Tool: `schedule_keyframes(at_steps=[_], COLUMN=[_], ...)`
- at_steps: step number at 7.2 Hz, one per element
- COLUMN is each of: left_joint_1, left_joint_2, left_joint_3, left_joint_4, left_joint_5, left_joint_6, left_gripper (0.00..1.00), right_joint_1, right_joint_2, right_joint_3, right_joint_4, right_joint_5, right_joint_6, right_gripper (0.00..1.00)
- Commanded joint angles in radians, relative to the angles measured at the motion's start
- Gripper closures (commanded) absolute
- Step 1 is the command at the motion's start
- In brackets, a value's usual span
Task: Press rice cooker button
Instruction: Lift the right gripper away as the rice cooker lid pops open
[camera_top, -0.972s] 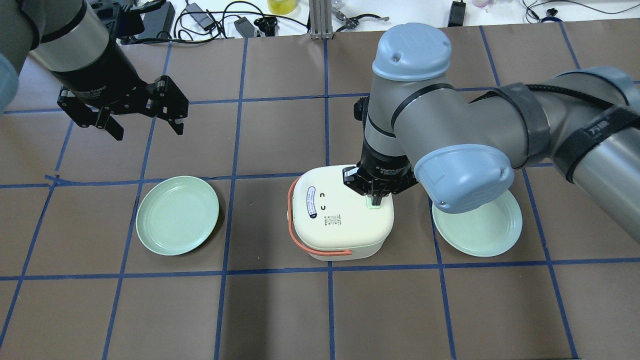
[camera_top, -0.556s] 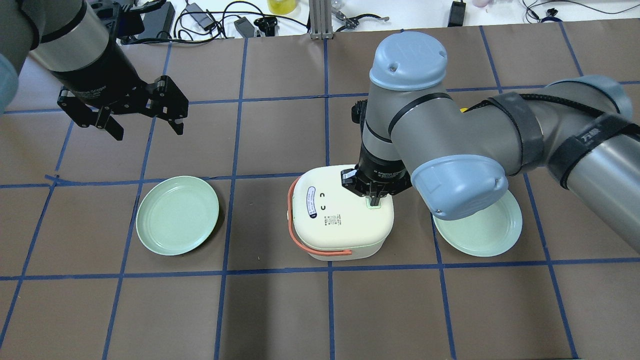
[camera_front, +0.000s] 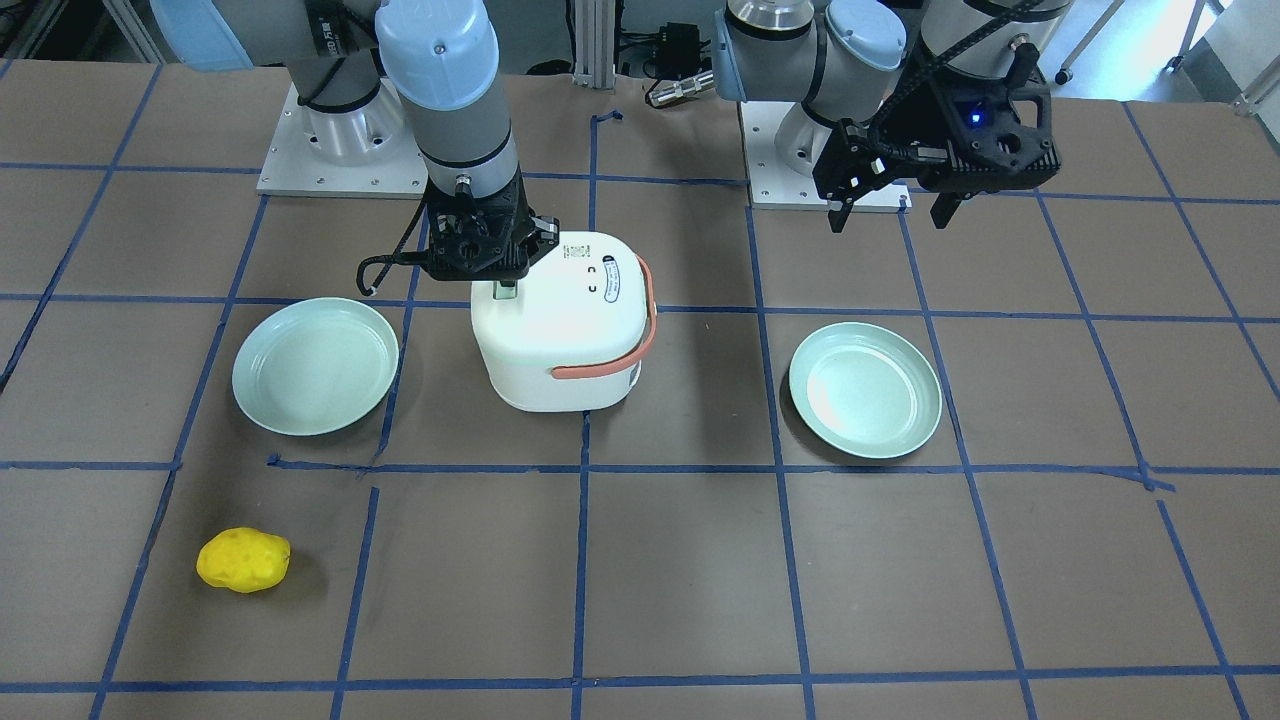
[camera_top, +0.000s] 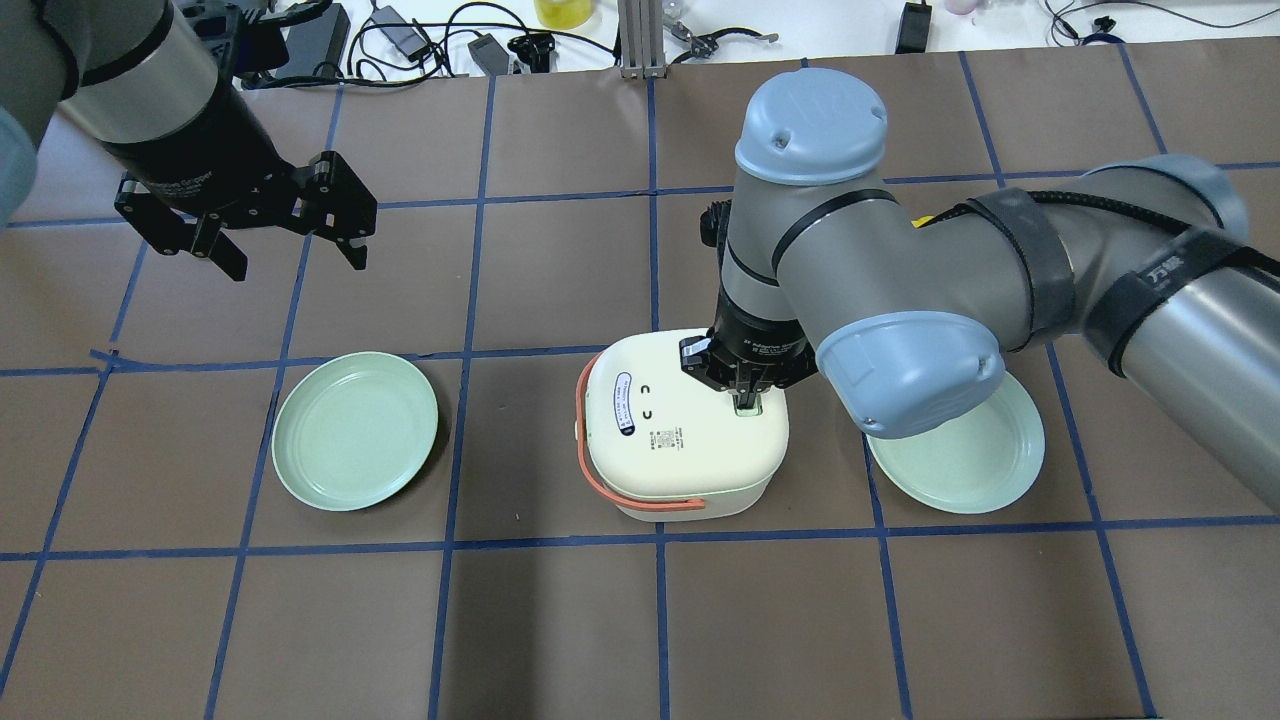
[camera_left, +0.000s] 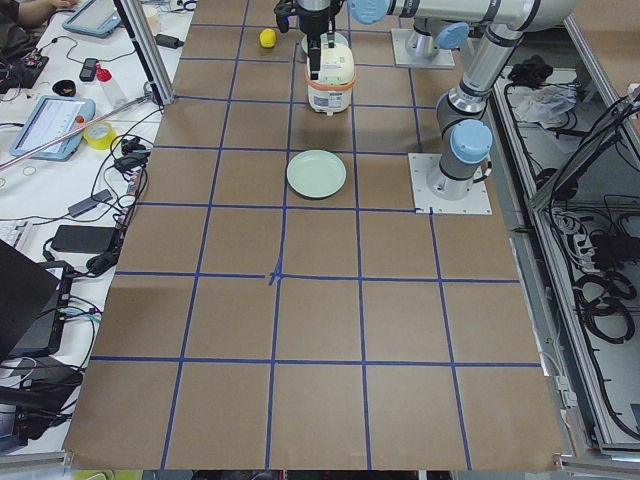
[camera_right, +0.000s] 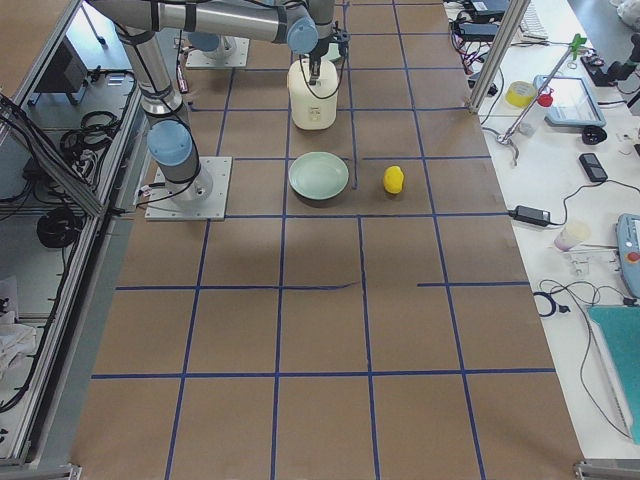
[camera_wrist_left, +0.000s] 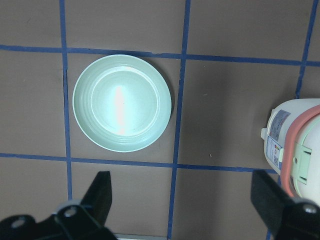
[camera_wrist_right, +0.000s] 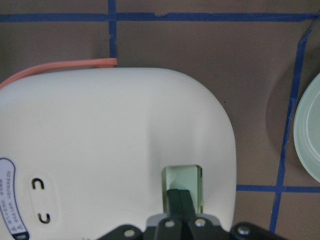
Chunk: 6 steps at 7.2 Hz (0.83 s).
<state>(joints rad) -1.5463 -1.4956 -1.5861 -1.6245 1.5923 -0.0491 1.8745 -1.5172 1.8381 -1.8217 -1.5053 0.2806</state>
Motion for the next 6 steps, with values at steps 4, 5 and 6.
schedule_keyframes(at_steps=[4,5,6], left_joint_1=[0.000,0.000,0.000], left_joint_2=[0.000,0.000,0.000], left_joint_3=[0.000,0.000,0.000], left_joint_4=[0.000,0.000,0.000], left_joint_5=[0.000,0.000,0.000], left_joint_6=[0.000,-0.001,0.000], left_gripper=[0.00,0.00,0.00], right_joint_1=[-0.043,-0.105,-0.162], right_joint_2=[-0.011,-0.012,-0.012], right_joint_3=[-0.164,-0.218,-0.268], right_joint_4=[0.105,0.142,0.175], right_joint_5=[-0.078,-0.070,-0.066], right_joint_6=[-0.004,-0.042,-0.110], right_gripper=[0.00,0.00,0.00])
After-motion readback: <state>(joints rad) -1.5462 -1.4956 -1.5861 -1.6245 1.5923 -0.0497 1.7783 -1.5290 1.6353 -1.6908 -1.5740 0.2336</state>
